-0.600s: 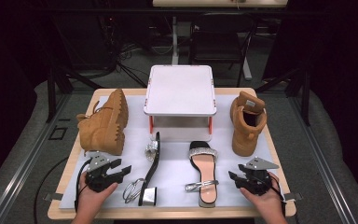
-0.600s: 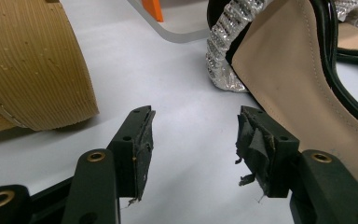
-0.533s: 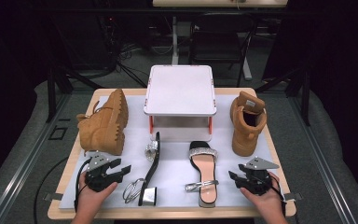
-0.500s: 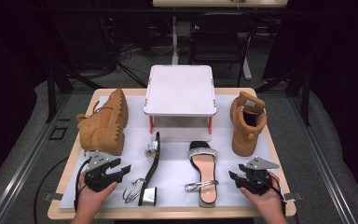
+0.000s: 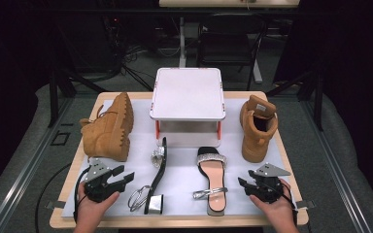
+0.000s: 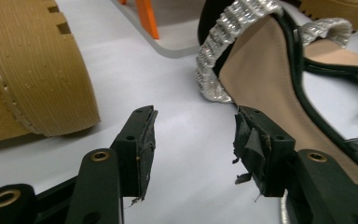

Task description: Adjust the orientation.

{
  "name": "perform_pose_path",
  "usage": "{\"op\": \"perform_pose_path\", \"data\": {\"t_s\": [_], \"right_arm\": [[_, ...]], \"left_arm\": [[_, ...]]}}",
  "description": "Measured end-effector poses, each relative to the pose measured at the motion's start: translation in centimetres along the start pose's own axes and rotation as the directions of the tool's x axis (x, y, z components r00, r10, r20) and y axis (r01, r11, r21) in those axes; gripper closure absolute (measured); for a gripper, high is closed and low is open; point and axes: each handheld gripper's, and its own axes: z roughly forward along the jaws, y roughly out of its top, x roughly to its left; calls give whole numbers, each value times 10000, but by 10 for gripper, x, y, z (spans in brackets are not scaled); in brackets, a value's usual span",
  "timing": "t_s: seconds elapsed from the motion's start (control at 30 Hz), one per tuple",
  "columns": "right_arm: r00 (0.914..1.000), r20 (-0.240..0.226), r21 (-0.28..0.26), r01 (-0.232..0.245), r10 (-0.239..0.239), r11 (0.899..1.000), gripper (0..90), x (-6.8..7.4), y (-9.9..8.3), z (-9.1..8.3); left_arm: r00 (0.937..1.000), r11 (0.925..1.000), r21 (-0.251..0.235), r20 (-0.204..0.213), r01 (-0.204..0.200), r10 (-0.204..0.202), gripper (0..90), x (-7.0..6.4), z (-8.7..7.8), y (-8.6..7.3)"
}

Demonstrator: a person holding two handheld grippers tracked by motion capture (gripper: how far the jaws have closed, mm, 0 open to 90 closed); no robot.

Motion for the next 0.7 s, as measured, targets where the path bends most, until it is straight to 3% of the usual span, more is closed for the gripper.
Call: {"op": "perform_pose_path", "data": {"t_s": [0.1,0.13,0.23,0.37,0.43,0.5,0.7], "right_arm": [[10000,-38,17,-65,65,10000,494,-1,1,3],[10000,-16,61,-92,92,9999,494,-1,1,5],[10000,-72,98,-42,43,9999,494,-1,1,6],[9999,-101,79,-14,14,10000,492,0,2,6],[10000,-73,88,-7,8,10000,492,0,1,5],[10000,-68,149,10,-9,9999,492,0,1,4],[9998,-53,63,-187,187,9998,491,-2,1,4]], "left_arm": [[9996,9998,-130,233,149,-146,478,-4,-5,3],[9979,9992,-225,564,318,-305,480,-6,-7,5],[9951,9986,-259,888,460,-435,508,-9,-9,6],[9937,9983,-27,956,586,-581,541,-16,-13,9],[9911,9973,-141,1136,715,-694,541,-22,-15,12],[9885,9973,-233,1355,702,-664,541,-28,-16,15],[9819,9996,110,1879,244,-260,554,-46,-10,18]]}}
